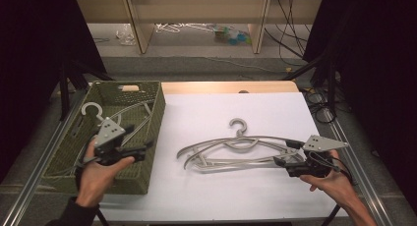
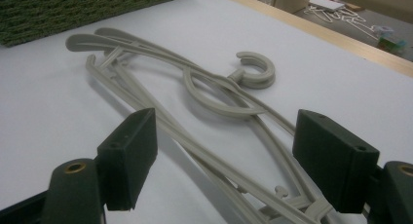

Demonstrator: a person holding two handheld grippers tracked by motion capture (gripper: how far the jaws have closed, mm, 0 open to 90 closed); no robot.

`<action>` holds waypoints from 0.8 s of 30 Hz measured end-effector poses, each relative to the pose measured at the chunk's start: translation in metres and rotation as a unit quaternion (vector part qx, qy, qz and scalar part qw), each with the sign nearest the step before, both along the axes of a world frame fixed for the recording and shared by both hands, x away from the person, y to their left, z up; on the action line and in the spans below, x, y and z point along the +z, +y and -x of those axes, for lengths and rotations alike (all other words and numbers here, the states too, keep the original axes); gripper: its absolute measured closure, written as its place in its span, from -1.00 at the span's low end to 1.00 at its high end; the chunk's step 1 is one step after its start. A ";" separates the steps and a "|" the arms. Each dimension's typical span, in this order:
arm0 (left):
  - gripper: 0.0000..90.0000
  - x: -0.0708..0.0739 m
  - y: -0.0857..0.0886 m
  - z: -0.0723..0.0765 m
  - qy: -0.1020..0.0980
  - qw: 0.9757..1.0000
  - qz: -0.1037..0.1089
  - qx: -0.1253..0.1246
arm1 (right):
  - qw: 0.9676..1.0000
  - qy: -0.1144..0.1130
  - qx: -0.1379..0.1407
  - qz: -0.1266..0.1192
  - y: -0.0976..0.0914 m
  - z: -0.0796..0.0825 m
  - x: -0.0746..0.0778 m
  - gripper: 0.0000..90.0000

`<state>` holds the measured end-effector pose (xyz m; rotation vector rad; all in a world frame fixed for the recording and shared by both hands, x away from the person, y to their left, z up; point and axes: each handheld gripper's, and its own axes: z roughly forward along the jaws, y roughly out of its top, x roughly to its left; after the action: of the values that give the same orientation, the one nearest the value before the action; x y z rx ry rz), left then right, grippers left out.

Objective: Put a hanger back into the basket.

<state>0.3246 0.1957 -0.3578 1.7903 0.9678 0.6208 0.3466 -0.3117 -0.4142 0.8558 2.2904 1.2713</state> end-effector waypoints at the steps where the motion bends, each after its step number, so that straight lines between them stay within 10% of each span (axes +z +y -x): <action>1: -0.50 -0.001 -0.008 0.002 -0.004 1.000 0.006 -0.010 | 1.000 0.000 -0.002 0.000 0.000 0.000 -0.001 -0.44; 12: -0.53 -0.037 -0.070 0.018 -0.007 0.997 0.035 -0.072 | 1.000 0.000 -0.019 -0.021 -0.003 0.000 -0.003 -0.51; 24: -0.62 -0.059 -0.068 0.022 -0.021 0.996 0.033 -0.078 | 1.000 0.003 -0.017 -0.026 -0.001 0.002 -0.003 -0.56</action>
<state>0.3027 0.1277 -0.4172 1.7676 0.8024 0.5191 0.3445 -0.3132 -0.4169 0.9119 2.2469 1.3198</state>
